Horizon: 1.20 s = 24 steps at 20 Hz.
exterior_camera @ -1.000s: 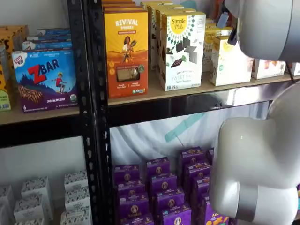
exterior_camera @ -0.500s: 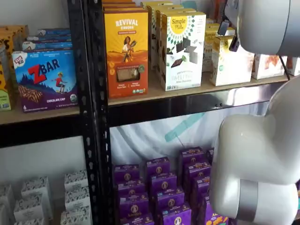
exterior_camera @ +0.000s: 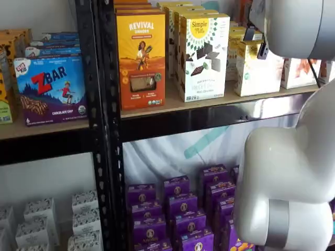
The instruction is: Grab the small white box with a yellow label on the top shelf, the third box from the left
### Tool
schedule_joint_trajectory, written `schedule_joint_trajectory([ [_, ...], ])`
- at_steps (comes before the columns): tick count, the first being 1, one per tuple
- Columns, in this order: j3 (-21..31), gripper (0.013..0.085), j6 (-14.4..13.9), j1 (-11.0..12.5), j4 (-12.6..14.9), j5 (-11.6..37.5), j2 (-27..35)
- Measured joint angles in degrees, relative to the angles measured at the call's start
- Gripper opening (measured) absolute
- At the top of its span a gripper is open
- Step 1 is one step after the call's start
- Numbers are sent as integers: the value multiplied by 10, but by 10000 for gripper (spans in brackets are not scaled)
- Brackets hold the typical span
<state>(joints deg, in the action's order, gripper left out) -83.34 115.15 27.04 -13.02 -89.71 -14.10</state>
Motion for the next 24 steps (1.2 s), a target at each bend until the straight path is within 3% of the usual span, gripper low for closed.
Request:
schedule_joint_trajectory([
  [5,-14,850,-22,-29,53,-14,10],
  [9,-26,850,-29,-38,76,-26,20],
  [20,-34,850,-30,-40,86,-37,29],
  [24,-34,730,-28,-38,84,-36,28],
])
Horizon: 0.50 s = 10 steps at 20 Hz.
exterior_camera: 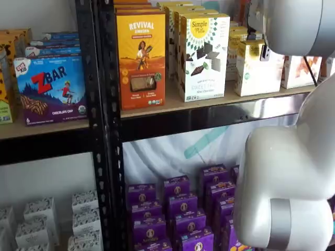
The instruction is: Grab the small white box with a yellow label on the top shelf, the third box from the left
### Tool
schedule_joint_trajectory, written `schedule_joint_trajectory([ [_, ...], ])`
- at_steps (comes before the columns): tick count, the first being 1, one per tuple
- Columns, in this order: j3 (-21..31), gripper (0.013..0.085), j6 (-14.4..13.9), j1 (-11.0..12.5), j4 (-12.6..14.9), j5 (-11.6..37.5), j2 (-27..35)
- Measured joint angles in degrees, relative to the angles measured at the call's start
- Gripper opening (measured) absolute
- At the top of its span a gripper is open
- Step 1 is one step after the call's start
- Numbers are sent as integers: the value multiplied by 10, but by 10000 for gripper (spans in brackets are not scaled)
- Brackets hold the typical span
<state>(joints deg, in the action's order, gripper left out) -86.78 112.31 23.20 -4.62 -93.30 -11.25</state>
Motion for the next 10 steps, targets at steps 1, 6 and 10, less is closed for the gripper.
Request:
schedule_joint_trajectory([
  [1,0,690,0,0,-1,0,0],
  [6,1,650,1,1,-4,5,-1],
  [10,-1,530,1,2,-8,6,-1],
])
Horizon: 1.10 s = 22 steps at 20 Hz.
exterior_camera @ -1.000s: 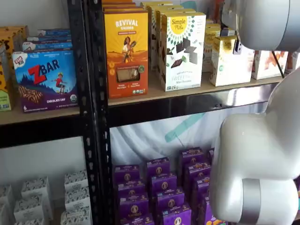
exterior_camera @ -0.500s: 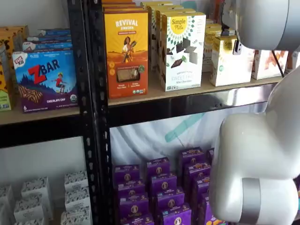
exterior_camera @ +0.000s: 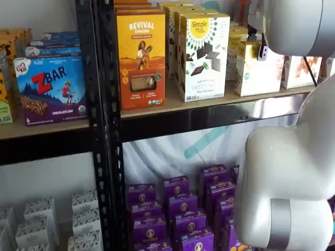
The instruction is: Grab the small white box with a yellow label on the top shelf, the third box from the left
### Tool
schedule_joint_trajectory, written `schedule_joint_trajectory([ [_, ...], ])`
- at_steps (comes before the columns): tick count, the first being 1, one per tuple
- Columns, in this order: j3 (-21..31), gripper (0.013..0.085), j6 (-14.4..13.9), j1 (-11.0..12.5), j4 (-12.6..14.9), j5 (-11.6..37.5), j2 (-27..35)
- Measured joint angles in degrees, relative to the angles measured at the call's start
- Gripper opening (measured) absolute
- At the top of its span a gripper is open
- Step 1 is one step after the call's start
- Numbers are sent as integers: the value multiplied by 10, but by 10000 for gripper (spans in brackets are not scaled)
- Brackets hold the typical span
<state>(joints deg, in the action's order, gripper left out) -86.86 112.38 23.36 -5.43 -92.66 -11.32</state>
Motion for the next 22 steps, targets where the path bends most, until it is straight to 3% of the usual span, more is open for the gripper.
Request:
schedule_joint_trajectory([
  [4,0,530,-1,-1,2,2,-1],
  [6,0,450,-2,-3,6,2,-1],
  [11,0,450,-5,-8,14,2,0],
  [14,1,370,-6,-8,12,3,-1],
  [22,-2,370,-7,-8,11,-2,-3],
])
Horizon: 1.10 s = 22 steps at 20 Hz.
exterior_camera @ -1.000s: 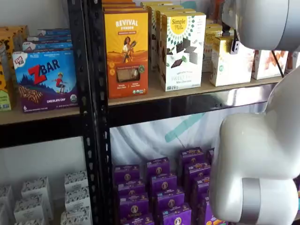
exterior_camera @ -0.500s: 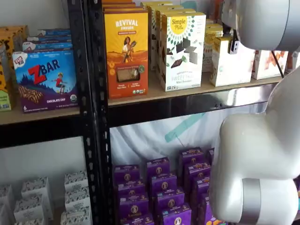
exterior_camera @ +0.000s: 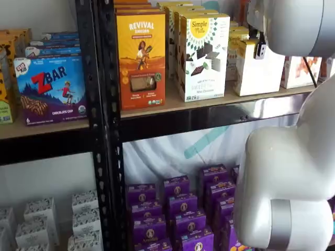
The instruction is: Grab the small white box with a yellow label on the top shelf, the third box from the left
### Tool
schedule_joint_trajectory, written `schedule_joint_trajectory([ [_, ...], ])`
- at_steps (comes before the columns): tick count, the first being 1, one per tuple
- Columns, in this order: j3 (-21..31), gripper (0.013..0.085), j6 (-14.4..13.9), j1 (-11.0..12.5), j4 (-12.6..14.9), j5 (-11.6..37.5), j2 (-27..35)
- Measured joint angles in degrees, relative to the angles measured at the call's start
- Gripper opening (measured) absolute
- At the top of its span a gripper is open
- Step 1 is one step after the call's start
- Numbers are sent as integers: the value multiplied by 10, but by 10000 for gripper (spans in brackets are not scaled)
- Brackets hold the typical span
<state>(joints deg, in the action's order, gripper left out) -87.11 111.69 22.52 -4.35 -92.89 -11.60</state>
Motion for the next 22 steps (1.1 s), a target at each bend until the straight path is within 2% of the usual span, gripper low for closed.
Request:
schedule_joint_trajectory([
  [5,-10,370,0,2,1,-31,-3],
  [12,15,370,7,9,7,-63,-44],
  [22,51,370,30,39,-6,-138,-120],
])
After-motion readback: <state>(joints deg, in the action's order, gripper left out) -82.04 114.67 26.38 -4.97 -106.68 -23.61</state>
